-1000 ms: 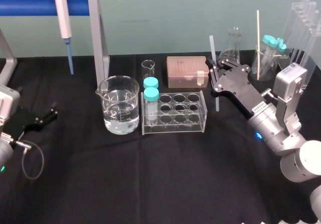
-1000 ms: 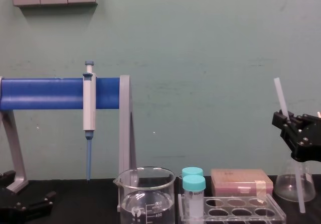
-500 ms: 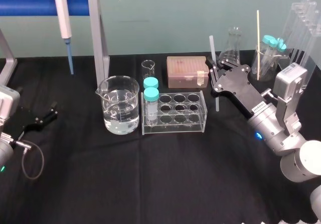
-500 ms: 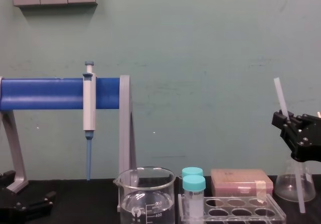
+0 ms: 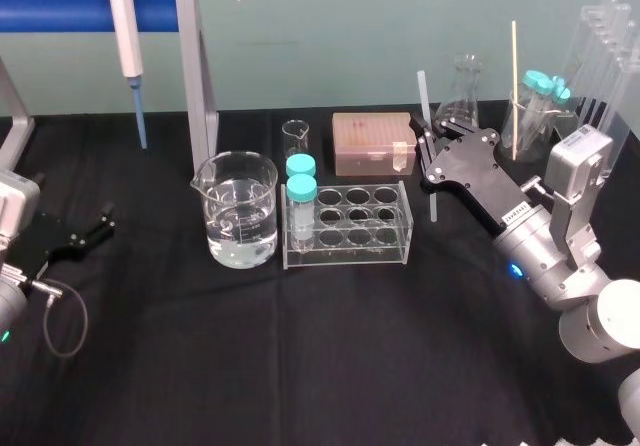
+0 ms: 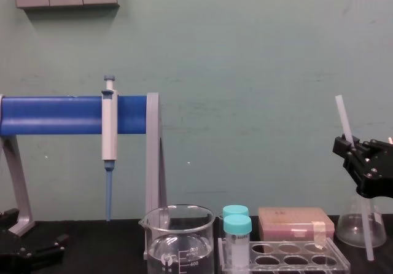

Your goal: Pick up the stirring rod with one hand, then place it down.

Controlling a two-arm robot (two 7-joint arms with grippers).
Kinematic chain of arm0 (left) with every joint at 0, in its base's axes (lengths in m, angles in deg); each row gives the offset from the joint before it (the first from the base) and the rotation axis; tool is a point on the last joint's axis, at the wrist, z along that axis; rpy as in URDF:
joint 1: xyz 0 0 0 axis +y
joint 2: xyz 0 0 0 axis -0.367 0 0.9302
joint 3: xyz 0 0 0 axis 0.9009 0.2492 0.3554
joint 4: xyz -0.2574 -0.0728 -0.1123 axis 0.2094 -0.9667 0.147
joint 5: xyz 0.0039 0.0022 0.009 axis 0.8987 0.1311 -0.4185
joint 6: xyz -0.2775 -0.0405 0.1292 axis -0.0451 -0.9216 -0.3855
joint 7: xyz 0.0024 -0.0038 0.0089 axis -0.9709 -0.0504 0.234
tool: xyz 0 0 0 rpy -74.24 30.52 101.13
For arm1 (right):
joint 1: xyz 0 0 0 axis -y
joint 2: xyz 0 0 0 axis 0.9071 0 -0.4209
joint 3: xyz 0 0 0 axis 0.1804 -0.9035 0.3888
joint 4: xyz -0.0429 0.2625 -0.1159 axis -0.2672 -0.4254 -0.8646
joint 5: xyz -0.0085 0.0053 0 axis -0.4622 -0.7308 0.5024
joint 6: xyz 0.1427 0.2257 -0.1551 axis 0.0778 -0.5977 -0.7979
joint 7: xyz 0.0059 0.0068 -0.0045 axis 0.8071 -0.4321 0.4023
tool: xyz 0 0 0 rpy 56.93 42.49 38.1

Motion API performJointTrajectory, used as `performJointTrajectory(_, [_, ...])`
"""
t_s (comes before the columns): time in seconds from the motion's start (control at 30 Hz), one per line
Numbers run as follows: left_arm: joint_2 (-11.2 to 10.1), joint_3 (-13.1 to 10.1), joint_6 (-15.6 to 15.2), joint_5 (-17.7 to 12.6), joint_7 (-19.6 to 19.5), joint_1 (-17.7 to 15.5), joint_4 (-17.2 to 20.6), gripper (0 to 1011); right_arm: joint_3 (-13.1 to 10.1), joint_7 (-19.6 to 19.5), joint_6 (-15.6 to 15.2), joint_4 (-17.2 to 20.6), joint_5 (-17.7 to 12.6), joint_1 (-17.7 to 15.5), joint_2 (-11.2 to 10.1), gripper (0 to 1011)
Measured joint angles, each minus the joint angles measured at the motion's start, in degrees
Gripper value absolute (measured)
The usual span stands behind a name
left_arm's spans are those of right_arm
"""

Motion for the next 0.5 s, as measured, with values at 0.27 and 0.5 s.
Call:
performJointTrajectory(0.27, [0.0, 0.0, 0.0, 0.0, 0.0, 0.0, 0.0, 1000, 0.0, 0.0, 0.0, 0.0, 0.0, 0.0, 0.0, 72])
performJointTrajectory(0.5, [0.0, 0.0, 0.0, 0.0, 0.0, 0.0, 0.0, 1000, 0.0, 0.0, 0.0, 0.0, 0.0, 0.0, 0.0, 72])
